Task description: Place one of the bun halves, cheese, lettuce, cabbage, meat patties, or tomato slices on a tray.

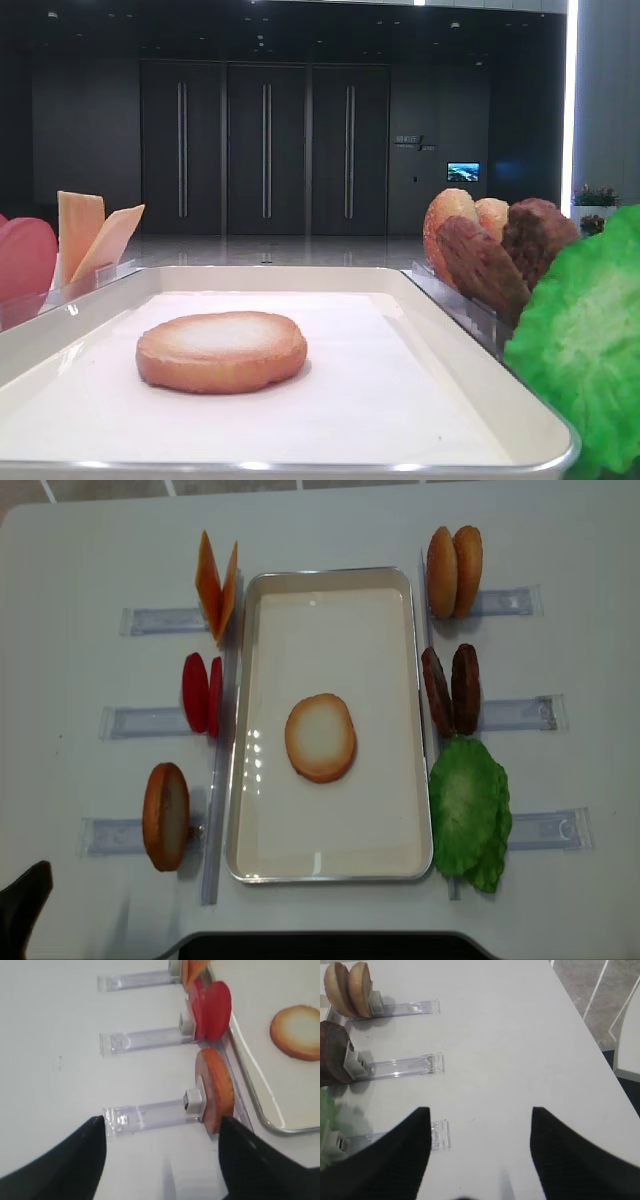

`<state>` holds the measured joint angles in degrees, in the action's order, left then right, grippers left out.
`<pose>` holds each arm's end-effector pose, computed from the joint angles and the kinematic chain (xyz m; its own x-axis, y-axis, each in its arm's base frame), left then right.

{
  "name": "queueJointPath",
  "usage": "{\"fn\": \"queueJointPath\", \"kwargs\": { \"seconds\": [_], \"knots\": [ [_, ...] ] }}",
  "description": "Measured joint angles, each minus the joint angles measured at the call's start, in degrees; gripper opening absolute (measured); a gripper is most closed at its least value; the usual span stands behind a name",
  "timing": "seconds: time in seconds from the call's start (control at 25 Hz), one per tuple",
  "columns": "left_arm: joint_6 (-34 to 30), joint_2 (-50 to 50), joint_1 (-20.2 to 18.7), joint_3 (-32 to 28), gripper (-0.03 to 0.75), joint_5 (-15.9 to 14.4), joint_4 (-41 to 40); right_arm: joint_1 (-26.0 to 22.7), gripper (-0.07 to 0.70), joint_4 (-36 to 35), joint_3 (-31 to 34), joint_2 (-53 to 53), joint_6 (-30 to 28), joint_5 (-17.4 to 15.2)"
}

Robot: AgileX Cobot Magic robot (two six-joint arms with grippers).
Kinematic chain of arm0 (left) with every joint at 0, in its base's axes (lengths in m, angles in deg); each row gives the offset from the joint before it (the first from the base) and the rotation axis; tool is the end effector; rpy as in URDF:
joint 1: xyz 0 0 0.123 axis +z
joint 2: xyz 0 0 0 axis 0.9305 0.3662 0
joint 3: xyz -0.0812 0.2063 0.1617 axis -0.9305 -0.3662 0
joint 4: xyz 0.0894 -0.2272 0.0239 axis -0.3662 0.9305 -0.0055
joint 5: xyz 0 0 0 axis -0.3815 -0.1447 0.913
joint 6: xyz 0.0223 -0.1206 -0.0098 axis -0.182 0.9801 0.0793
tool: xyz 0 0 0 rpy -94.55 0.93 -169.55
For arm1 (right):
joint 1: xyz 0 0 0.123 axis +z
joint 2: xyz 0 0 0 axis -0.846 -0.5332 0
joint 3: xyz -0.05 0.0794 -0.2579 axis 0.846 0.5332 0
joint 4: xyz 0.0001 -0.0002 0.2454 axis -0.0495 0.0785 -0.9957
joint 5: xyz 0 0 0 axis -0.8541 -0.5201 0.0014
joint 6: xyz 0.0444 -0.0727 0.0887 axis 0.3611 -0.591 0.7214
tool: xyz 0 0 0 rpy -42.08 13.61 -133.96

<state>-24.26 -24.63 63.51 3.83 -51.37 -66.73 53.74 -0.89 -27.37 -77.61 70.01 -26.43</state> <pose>0.0356 -0.0016 0.2451 -0.5624 0.0823 -0.8227 0.0955 0.9948 0.0342 0.0227 -0.0016 0.2536 -0.5062 0.0357 -0.8616 0.0703 0.9975 0.0001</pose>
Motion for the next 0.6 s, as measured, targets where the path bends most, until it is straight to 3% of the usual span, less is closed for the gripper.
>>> {"fn": "queueJointPath", "kwargs": {
  "seconds": [0.12,0.6],
  "knots": [
    [-0.1,-4.1,0.0,0.0,0.528,-0.2,0.1,0.0,0.416,0.0,0.0,0.0,0.0,0.0],
    [-0.3,-4.2,0.0,0.0,0.528,-0.2,0.1,0.0,0.416,0.0,0.0,0.0,0.0,0.0]
  ]
}}
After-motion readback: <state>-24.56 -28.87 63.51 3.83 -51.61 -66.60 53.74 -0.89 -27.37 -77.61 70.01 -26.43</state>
